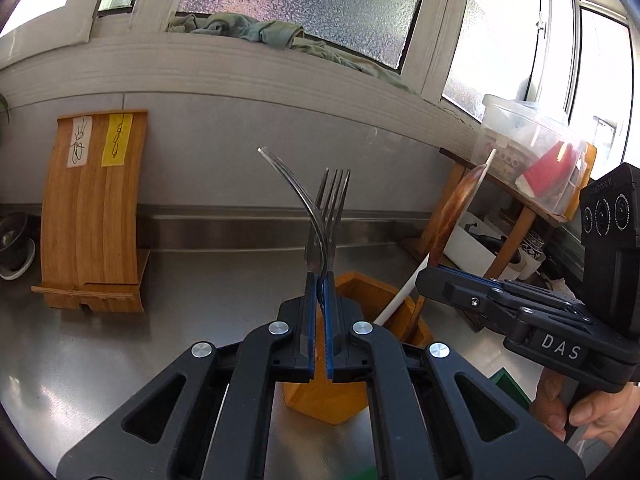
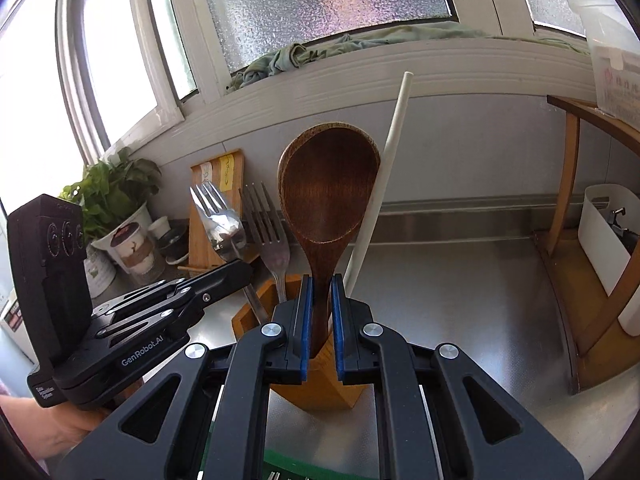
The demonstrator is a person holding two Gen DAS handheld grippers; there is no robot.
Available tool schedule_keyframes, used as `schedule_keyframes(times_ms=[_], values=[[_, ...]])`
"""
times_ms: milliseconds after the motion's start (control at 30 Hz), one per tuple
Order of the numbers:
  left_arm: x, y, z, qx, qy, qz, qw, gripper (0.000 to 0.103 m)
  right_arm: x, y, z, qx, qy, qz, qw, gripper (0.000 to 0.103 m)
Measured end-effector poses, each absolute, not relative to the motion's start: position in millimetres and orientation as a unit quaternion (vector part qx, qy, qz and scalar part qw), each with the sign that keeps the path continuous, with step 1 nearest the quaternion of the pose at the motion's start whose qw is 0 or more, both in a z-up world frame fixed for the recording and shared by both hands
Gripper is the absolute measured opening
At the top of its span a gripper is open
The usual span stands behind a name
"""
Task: Organize utensils
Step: 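Carry fork and wooden spoon to the orange holder and release both, then move both open tools back over the green tray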
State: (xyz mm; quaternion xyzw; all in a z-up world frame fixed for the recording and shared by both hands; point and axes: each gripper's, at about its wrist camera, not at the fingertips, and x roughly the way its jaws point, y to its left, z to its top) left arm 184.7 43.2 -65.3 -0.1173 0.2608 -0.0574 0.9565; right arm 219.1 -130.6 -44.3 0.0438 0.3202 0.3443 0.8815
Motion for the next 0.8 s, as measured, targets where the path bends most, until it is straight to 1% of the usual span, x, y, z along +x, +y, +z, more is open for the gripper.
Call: schedule_keyframes(times_ms=[167, 200, 233, 333, 433, 500, 533, 567, 600, 633, 667, 733, 767, 800], values=[[181, 42, -65, -0.128, 0.270, -0.068, 0.952, 0.006, 216, -135, -46, 0.046, 0.332, 0.344, 0.877, 0.012], [179, 43, -62, -0.131, 0.269, -0.068, 0.952, 0.009, 215, -136, -45, 0.047, 0.333, 0.344, 0.876, 0.012], [177, 43, -59, -0.134, 0.267, -0.068, 0.952, 0.011, 215, -138, -44, 0.048, 0.335, 0.344, 0.876, 0.013], [170, 46, -51, -0.137, 0.264, -0.063, 0.953, 0.013, 212, -143, -40, 0.044, 0.336, 0.338, 0.878, 0.013], [158, 51, -43, -0.144, 0.261, -0.052, 0.953, 0.022, 206, -151, -36, 0.047, 0.336, 0.334, 0.879, 0.013], [148, 54, -39, -0.151, 0.260, -0.046, 0.953, 0.033, 202, -157, -34, 0.047, 0.340, 0.329, 0.880, 0.013], [143, 56, -37, -0.155, 0.259, -0.043, 0.952, 0.036, 199, -160, -33, 0.045, 0.342, 0.328, 0.880, 0.014], [138, 57, -35, -0.158, 0.259, -0.041, 0.952, 0.042, 197, -163, -32, 0.043, 0.345, 0.326, 0.879, 0.017], [133, 58, -33, -0.160, 0.261, -0.038, 0.951, 0.049, 194, -167, -32, 0.042, 0.349, 0.324, 0.878, 0.035], [128, 58, -32, -0.160, 0.265, -0.032, 0.950, 0.054, 190, -170, -31, 0.042, 0.352, 0.322, 0.878, 0.062], [123, 59, -32, -0.163, 0.269, -0.024, 0.949, 0.057, 186, -174, -29, 0.043, 0.349, 0.320, 0.880, 0.068], [113, 59, -31, -0.173, 0.281, -0.023, 0.944, 0.059, 178, -180, -26, 0.039, 0.350, 0.322, 0.879, 0.071], [109, 58, -32, -0.178, 0.289, -0.022, 0.940, 0.065, 175, -183, -25, 0.037, 0.355, 0.322, 0.877, 0.074], [104, 58, -32, -0.185, 0.298, -0.022, 0.936, 0.071, 172, -185, -25, 0.035, 0.361, 0.320, 0.875, 0.081]])
